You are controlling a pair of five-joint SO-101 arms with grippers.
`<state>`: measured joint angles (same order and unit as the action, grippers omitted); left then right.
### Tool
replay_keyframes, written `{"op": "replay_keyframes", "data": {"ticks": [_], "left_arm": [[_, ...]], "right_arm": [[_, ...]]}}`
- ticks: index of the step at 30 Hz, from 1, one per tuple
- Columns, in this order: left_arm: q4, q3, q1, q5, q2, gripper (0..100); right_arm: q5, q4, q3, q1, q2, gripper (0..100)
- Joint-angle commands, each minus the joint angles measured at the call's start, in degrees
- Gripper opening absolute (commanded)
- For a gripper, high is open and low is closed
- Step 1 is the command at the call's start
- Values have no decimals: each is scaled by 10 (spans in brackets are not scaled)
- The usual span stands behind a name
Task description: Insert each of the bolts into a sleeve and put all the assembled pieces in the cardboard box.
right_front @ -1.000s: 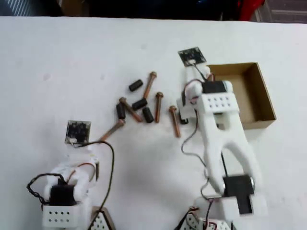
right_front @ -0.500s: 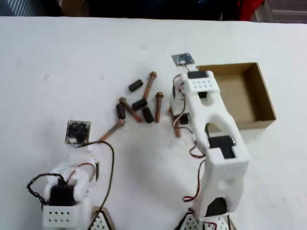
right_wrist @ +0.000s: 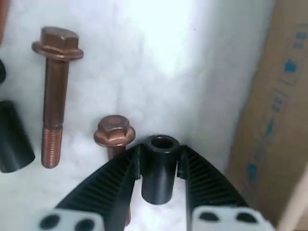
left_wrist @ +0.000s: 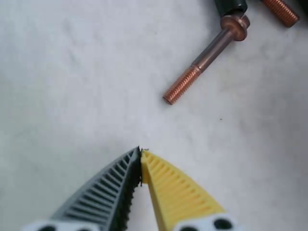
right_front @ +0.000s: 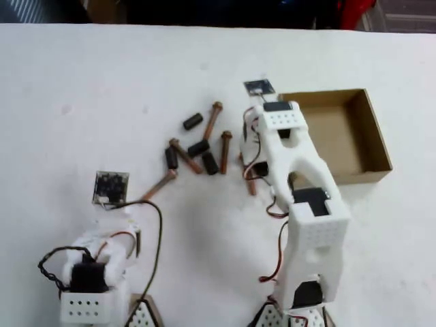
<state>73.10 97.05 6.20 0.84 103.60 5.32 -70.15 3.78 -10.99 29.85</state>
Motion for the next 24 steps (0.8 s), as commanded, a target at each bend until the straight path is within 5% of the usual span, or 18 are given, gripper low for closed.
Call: {"op": "replay_keyframes", "data": {"ticks": [1,12,24], "left_arm": [[4,-1,4,-5,6,23],[4,-1,4,-5,6,23],[4,-1,4,-5,6,23]], "right_arm": [[-1,-3,11,-4,3,27],[-1,-21,11,-4,-34,16],[0,-116,9,-5,-240,16]]}}
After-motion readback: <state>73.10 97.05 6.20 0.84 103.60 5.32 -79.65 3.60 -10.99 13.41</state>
